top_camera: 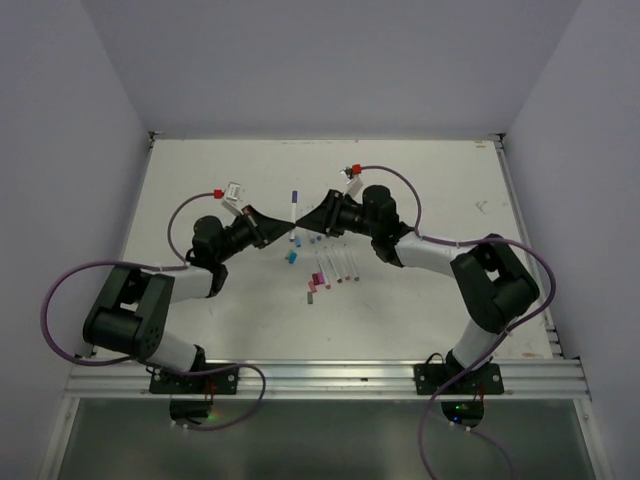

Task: Open the pen caps

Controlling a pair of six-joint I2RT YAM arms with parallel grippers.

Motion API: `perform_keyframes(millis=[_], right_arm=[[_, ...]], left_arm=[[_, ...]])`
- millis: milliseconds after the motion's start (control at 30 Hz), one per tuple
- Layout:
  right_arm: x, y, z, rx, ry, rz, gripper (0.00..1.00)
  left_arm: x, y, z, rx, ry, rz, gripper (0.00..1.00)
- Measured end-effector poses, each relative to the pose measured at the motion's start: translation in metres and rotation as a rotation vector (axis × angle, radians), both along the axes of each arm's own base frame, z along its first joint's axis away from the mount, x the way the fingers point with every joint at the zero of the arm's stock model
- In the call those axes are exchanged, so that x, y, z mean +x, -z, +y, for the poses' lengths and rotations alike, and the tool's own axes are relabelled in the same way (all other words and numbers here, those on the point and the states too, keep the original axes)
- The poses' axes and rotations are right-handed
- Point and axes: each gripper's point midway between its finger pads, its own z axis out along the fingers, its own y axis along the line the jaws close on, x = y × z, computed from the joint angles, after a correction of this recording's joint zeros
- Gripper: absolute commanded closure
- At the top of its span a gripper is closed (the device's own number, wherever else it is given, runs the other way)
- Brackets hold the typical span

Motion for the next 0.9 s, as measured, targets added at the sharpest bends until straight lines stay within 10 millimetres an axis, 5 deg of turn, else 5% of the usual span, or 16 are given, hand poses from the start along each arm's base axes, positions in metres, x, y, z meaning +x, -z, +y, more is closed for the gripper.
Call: perform_keyframes(millis=[167,700,833,900], right_arm=[[0.002,-0.004,0.001,0.014,0.012,-0.009,0.64],[0.007,-0.001,0.004,0.027,0.022,-0.003,0.67],[0.007,-0.006,0.005,0.040,0.021,-0.010,0.77],[0.008,-0.009,0.007,0.046,0.016,-0.017,0.96]], left_arm=[[-0.006,-0.013,-0.010,-0.045,0.039,-0.031,1.00],[-0.015,-0.010,-0.017,-0.054,0.064,-0.012,1.00],[-0.017,-0.012,-0.018,-0.062,0.069,-0.021,1.00],[-0.017,-0.013,-0.018,-0.069,0.068,-0.025,1.00]])
